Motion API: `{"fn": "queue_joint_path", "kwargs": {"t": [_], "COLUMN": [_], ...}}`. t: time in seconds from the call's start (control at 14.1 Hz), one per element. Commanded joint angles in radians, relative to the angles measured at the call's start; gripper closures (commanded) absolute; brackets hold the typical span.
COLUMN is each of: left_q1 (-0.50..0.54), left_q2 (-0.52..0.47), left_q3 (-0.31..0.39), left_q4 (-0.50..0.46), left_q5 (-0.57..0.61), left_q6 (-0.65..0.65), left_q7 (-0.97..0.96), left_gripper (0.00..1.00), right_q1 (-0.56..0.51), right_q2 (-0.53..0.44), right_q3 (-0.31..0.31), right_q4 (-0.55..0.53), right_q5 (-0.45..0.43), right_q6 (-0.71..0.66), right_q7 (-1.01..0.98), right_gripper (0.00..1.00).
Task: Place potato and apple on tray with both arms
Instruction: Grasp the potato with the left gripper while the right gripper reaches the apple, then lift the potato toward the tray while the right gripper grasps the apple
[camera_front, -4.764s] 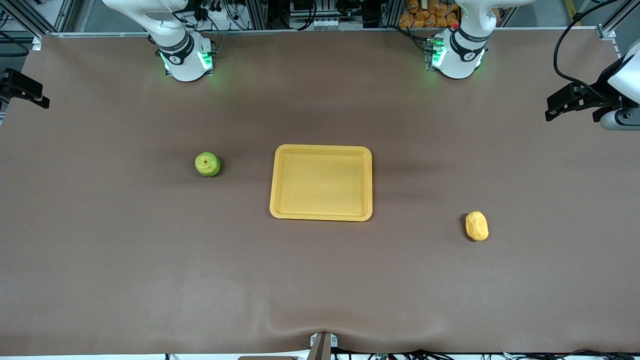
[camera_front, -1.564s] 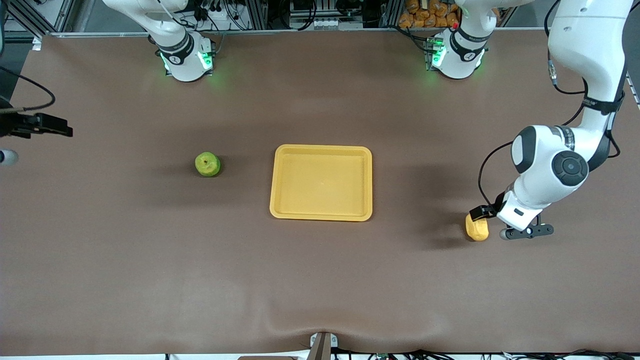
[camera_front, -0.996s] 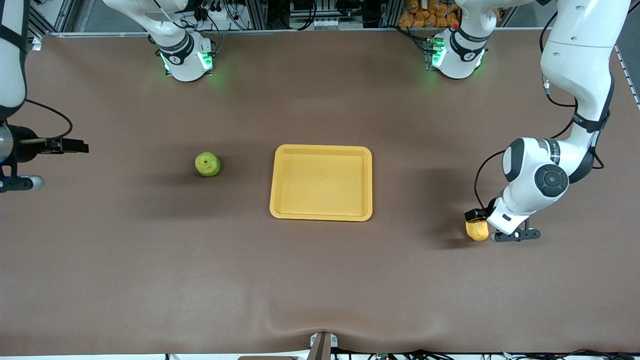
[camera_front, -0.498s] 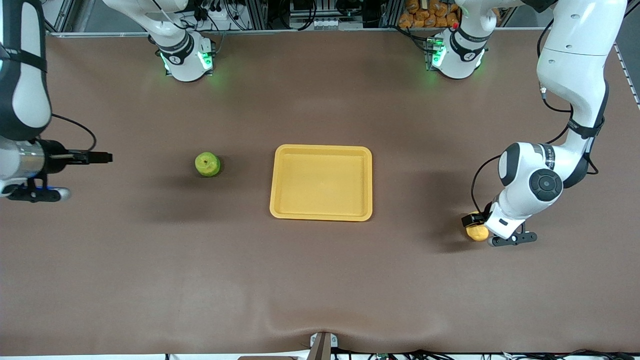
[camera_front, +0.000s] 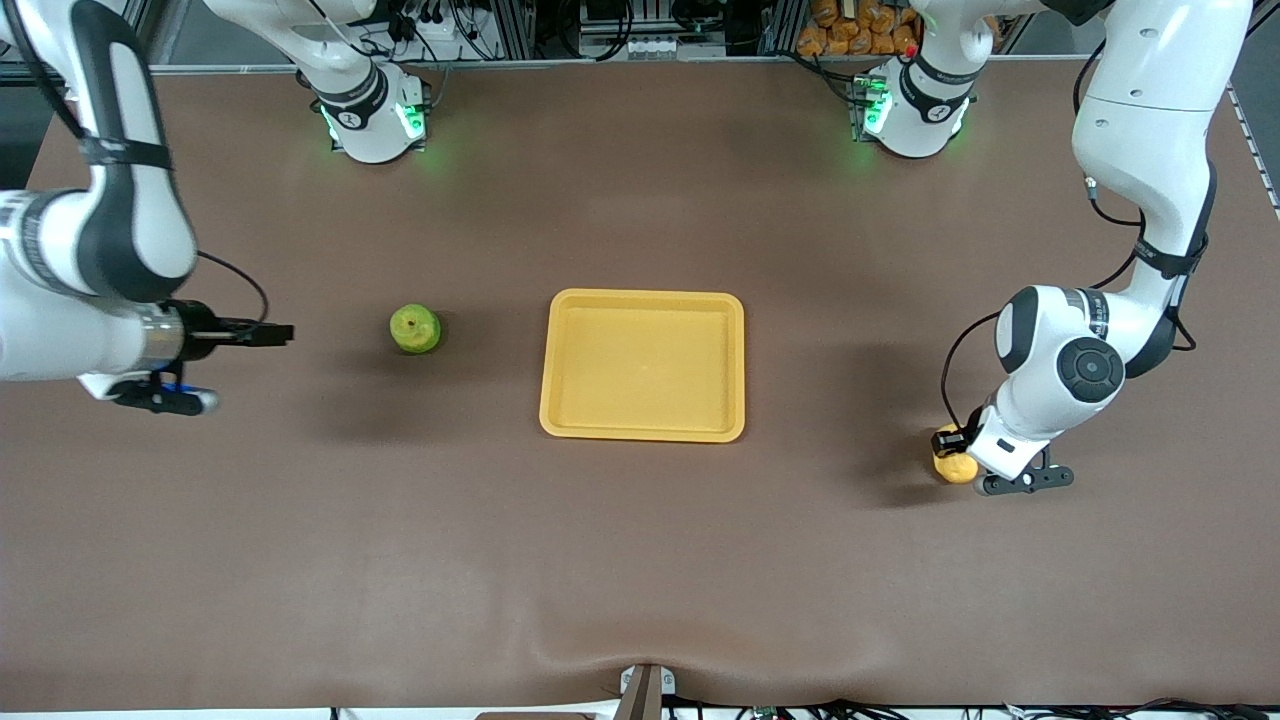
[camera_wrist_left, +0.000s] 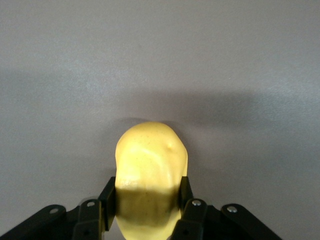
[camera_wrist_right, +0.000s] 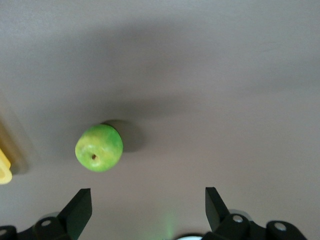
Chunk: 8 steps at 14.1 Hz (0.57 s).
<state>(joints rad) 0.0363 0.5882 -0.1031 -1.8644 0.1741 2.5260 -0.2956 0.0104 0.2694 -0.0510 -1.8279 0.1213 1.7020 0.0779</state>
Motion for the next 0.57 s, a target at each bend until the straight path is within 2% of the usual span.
{"fn": "queue_joint_path", "kwargs": {"t": [0.0, 0.21, 0.5], "left_q1": [-0.01, -0.015, -0.023], "left_q2": [-0.033, -0.144, -0.277], "left_q3": [0.002, -0.016, -0.079], "left_q4": [0.008, 0.004, 0.033], "left_q5": [0.039, 0.044, 0.042], "left_q6": [0.01, -0.028, -0.202], "left_q7": [-0.016, -0.011, -0.01], "left_gripper": [1.0, 1.0, 1.0], "right_q1": [0.003, 0.008, 0.01], "right_q2": [-0.049, -0.049, -0.041], "right_q3": [0.038, 0.095, 0.147], "right_q4": [-0.102, -0.194, -0.272], "right_q5": [0.018, 0.018, 0.018], "right_q6": [0.088, 0.224, 0.338], "right_q7": [0.069, 0.102, 0.103], "right_gripper": [0.0, 0.0, 0.0]}}
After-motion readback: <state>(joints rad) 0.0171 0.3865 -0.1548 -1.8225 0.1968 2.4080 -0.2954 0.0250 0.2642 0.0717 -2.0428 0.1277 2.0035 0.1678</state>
